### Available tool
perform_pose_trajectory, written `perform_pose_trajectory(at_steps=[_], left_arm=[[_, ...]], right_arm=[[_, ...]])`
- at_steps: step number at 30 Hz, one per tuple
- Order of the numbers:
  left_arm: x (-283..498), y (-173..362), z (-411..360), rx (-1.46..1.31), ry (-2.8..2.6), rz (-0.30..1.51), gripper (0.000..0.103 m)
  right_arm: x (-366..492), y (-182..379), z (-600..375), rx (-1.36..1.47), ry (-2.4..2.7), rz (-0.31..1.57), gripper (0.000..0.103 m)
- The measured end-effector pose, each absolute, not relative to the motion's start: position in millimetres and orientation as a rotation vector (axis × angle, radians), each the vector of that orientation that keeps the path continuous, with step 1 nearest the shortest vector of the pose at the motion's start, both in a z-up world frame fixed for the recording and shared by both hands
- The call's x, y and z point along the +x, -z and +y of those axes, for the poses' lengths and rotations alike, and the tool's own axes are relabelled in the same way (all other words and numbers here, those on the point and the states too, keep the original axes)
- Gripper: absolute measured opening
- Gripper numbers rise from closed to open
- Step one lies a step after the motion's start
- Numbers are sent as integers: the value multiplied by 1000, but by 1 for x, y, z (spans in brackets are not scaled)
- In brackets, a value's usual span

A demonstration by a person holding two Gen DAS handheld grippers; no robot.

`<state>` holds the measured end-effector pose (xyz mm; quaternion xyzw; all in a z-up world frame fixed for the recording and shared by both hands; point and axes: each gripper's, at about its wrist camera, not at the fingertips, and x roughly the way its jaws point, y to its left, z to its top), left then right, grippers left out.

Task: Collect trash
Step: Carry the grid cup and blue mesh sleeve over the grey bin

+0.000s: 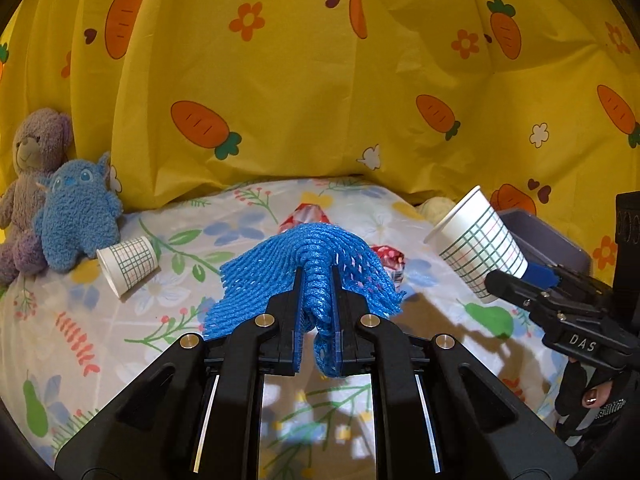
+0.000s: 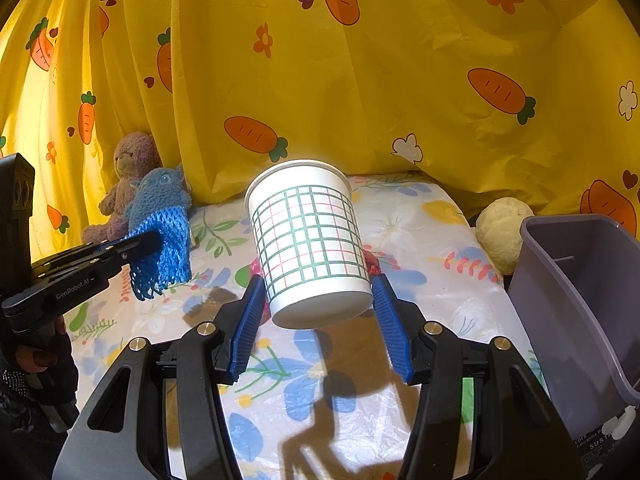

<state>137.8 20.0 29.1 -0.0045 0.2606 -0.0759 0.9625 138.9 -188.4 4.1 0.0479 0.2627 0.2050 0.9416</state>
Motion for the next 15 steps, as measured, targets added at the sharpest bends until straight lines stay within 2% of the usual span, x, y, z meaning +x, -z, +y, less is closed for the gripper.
perform_pose_trajectory(at_steps=[15], left_arm=[[156,-43,-85,97,321,495,10]], right_arm=[[122,-14,-246,119,-276,484,54]])
